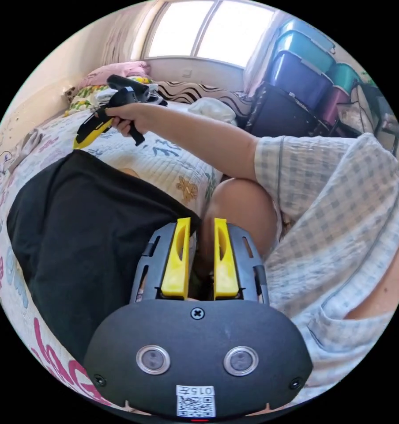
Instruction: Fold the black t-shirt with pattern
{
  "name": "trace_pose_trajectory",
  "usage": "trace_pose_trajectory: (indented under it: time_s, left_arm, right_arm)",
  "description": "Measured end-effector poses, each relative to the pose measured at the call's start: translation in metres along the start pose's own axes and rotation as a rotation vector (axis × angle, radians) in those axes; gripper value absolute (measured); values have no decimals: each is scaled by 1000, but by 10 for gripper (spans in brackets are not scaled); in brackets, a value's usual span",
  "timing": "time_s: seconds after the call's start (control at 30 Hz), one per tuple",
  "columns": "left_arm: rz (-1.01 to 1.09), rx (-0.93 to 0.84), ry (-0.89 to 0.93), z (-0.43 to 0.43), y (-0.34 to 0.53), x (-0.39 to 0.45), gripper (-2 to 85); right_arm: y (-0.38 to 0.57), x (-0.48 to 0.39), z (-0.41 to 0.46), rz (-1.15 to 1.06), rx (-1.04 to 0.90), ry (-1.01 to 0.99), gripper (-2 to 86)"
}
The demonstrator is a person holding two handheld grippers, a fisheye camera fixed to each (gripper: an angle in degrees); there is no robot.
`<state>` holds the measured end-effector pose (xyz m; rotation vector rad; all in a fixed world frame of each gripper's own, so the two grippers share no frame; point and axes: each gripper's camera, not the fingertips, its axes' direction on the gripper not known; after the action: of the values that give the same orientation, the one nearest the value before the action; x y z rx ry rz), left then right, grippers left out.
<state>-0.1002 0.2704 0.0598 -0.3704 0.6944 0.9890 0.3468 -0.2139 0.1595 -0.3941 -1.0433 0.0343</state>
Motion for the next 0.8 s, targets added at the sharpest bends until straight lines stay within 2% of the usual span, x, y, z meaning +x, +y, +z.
trace_pose_trajectory:
  time_s: [0.07,0.13,0.17,0.2,0.23,0.27,0.3,0.4,0.47,0.6,0.67,0.7,0.8]
  left_arm:
    - [53,84,158,-40,3,-11,80]
    - [42,215,169,-96,6,-33,79]
    - [-2,306,58,-135,11,-55,78]
    - [-90,368,-134,-167,17,-81,79]
    - [-157,380,-242,-178,20,-98,79]
    - [-322,383,-401,-192,30,-136,88]
    - [-475,393,-405,-196,45,-175,95]
    - [-652,501,-162,-183,76,-242,107]
    - [-733,481,-177,-173,84,-264,112]
    - [-842,525,-48,-162,81,-314,105]
    - [-868,463,-9,-153,68,-335,83]
    - [-871,399,-3,-148,57,-346,60]
    - [-806,368,-24,-157,38,-354,25]
  right_arm:
    - [3,5,-13,4,33,-76,80]
    - [4,8,-18,10,16,-85,90]
    - [4,9,-18,15,5,-61,95]
    - [3,10,-17,20,-12,-46,99]
    - [2,10,-15,25,-24,-45,101]
    - [1,11,-13,30,-41,-60,102]
    - [-1,12,-10,34,-47,-86,103]
    - [-6,10,-7,37,-48,-118,98]
    - [-8,7,-5,31,-54,-112,91]
    - [-8,1,-2,33,-65,-88,64]
    - [-6,-2,-3,24,-57,-81,49]
    - [-5,-3,-3,25,-51,-77,38]
    - [-4,-5,-6,31,-35,-60,25]
